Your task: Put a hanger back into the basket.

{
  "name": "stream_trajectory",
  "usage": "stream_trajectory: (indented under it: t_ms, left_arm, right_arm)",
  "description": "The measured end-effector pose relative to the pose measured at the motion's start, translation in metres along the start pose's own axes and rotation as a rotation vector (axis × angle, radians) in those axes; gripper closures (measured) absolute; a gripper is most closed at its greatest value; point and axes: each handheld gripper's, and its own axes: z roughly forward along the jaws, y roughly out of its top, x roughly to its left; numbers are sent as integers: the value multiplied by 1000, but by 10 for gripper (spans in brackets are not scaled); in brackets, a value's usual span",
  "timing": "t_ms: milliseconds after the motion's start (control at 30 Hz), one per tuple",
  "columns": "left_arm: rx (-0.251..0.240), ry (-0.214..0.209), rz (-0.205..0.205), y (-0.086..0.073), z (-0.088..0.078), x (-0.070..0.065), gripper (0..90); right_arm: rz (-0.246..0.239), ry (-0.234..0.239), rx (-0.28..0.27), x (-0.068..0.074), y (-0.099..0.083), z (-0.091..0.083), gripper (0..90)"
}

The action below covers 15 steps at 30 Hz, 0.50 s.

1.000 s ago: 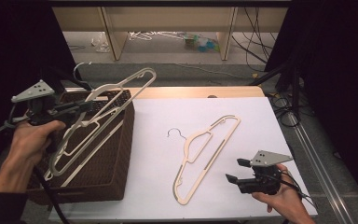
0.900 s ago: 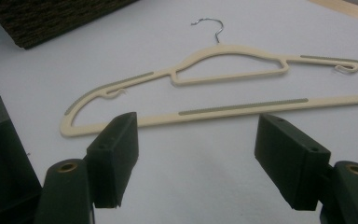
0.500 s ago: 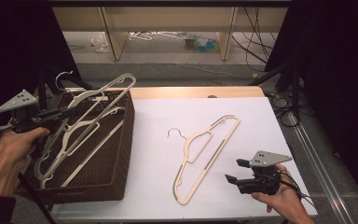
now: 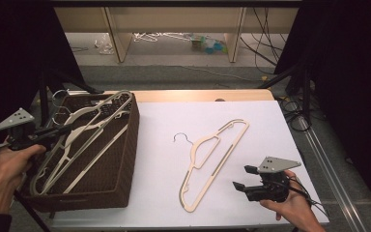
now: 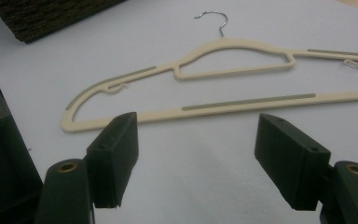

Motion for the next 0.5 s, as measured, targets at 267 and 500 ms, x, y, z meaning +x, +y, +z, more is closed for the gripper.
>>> stream_trajectory:
  t_ms: [267, 500]
  left_arm:
    - [60, -9, -9, -10, 13, 0, 857]
    - [116, -14, -29, -20, 28, 1, 855]
  right_arm:
    - [-4, -1, 3, 0, 0, 1, 313]
    - [-3, 0, 3, -1, -1, 1, 312]
